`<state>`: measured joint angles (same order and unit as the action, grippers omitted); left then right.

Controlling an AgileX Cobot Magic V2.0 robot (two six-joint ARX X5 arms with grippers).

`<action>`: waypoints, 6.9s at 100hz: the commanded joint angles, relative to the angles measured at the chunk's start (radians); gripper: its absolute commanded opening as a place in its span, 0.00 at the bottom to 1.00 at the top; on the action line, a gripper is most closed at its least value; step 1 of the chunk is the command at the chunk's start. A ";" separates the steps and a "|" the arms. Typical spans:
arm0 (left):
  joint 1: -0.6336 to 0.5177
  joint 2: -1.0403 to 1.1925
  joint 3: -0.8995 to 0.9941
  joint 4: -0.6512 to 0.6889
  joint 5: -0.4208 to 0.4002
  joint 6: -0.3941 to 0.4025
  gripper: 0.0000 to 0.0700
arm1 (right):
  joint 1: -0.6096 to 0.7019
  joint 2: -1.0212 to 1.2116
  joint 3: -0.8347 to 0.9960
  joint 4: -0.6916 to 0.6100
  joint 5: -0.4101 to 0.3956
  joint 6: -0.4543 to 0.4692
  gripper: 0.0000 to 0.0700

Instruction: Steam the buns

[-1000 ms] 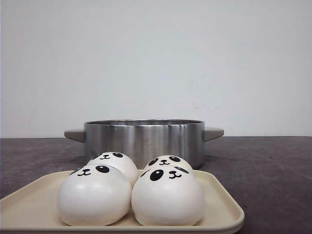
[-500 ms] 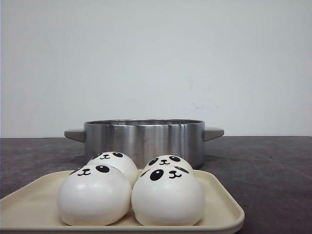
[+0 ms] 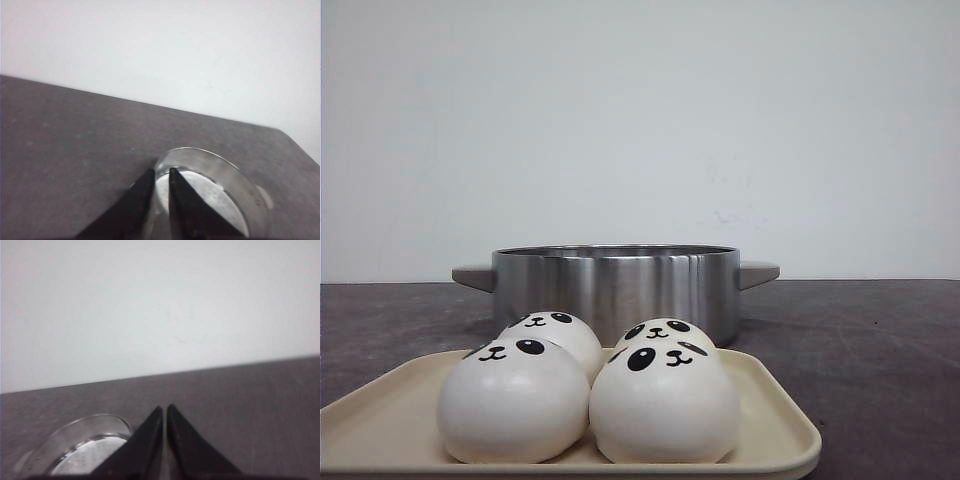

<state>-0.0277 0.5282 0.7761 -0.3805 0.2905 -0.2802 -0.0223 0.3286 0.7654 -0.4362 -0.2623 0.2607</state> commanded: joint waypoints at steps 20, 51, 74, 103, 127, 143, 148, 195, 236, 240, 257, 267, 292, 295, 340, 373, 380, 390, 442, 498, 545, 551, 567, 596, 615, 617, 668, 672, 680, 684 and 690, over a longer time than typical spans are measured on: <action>-0.026 0.115 0.179 -0.046 0.081 0.027 0.88 | 0.000 0.038 0.080 0.022 -0.179 -0.014 0.50; -0.102 0.106 0.179 -0.095 0.081 0.025 0.96 | 0.025 0.175 0.105 0.035 -0.259 0.098 0.85; -0.146 0.116 0.179 -0.119 0.080 0.025 0.96 | 0.228 0.421 0.271 -0.129 -0.103 0.037 0.85; -0.172 0.125 0.179 -0.122 0.076 0.026 0.96 | 0.625 0.738 0.397 -0.345 0.087 0.137 0.85; -0.187 0.125 0.179 -0.122 0.076 0.025 0.96 | 0.782 0.998 0.397 -0.404 0.113 0.222 0.85; -0.203 0.125 0.179 -0.122 0.076 0.025 0.96 | 0.814 1.152 0.397 -0.360 0.113 0.227 0.85; -0.206 0.125 0.179 -0.122 0.076 0.025 0.96 | 0.819 1.192 0.397 -0.344 0.113 0.227 0.85; -0.241 0.125 0.179 -0.122 0.077 0.009 0.96 | 0.820 1.424 0.397 -0.247 0.103 0.238 0.83; -0.241 0.125 0.179 -0.122 0.076 0.009 0.96 | 0.819 1.458 0.397 -0.253 0.137 0.251 0.25; -0.241 0.125 0.179 -0.122 0.077 0.009 0.96 | 0.819 1.458 0.397 -0.252 0.138 0.249 0.11; -0.241 0.125 0.179 -0.122 0.077 0.009 0.96 | 0.826 1.454 0.397 -0.244 0.198 0.242 0.00; -0.241 0.125 0.179 -0.125 0.077 0.009 0.96 | 0.828 1.411 0.398 -0.253 0.203 0.225 0.00; -0.241 0.125 0.179 -0.121 0.077 0.004 0.96 | 0.879 1.186 0.451 -0.274 0.185 0.210 0.00; -0.241 0.125 0.179 -0.122 0.077 0.002 0.96 | 0.882 1.162 0.465 -0.271 0.187 0.210 0.00; -0.269 0.125 0.179 -0.122 0.073 -0.001 0.96 | 0.722 1.355 0.896 -0.273 0.254 0.088 0.00; -0.294 0.125 0.179 -0.132 0.073 0.000 0.96 | 0.639 1.680 0.954 -0.238 0.264 0.092 0.00; -0.301 0.125 0.179 -0.132 0.073 0.000 0.96 | 0.633 1.719 0.954 -0.238 0.274 0.096 0.00; -0.309 0.125 0.179 -0.132 0.073 0.000 0.96 | 0.627 1.757 0.954 -0.231 0.296 0.103 0.00; -0.329 0.125 0.179 -0.151 0.073 0.000 0.96 | 0.594 1.772 0.954 -0.263 0.290 0.159 0.56; -0.365 0.245 0.179 -0.320 0.074 -0.024 0.72 | 0.667 1.437 1.183 -0.439 0.325 0.011 0.01; -0.594 0.737 0.179 -0.319 -0.010 -0.028 0.74 | 0.872 0.957 1.183 -0.456 0.520 0.013 0.01; -0.603 0.794 0.179 -0.296 -0.013 -0.028 0.74 | 0.878 0.933 1.183 -0.467 0.533 0.017 0.01; -0.626 0.921 0.179 -0.198 -0.014 -0.066 0.74 | 0.877 0.900 1.183 -0.501 0.534 0.033 0.01; -0.664 1.069 0.179 -0.116 -0.086 -0.106 0.74 | 0.878 0.892 1.183 -0.549 0.536 0.054 0.01; -0.677 1.088 0.179 -0.099 -0.143 -0.108 0.74 | 0.878 0.892 1.183 -0.568 0.536 0.054 0.01; -0.678 1.088 0.179 -0.093 -0.143 -0.108 0.74 | 0.878 0.892 1.183 -0.568 0.536 0.054 0.01; -0.686 1.095 0.179 0.011 -0.190 -0.132 0.66 | 0.878 0.892 1.183 -0.568 0.537 0.053 0.01; -0.686 1.099 0.179 0.010 -0.190 -0.131 0.54 | 0.877 0.892 1.183 -0.569 0.537 0.053 0.01; -0.686 1.107 0.179 0.002 -0.190 -0.128 0.32 | 0.877 0.892 1.183 -0.572 0.537 0.053 0.01; -0.686 1.107 0.179 -0.005 -0.190 -0.124 0.18 | 0.877 0.892 1.183 -0.575 0.544 0.053 0.01; -0.687 1.107 0.179 -0.013 -0.190 -0.115 0.00 | 0.877 0.892 1.183 -0.582 0.552 0.053 0.01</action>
<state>-0.7048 1.6093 0.9421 -0.3790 0.1047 -0.4046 0.8444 1.2133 1.9289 -1.0176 0.2829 0.3038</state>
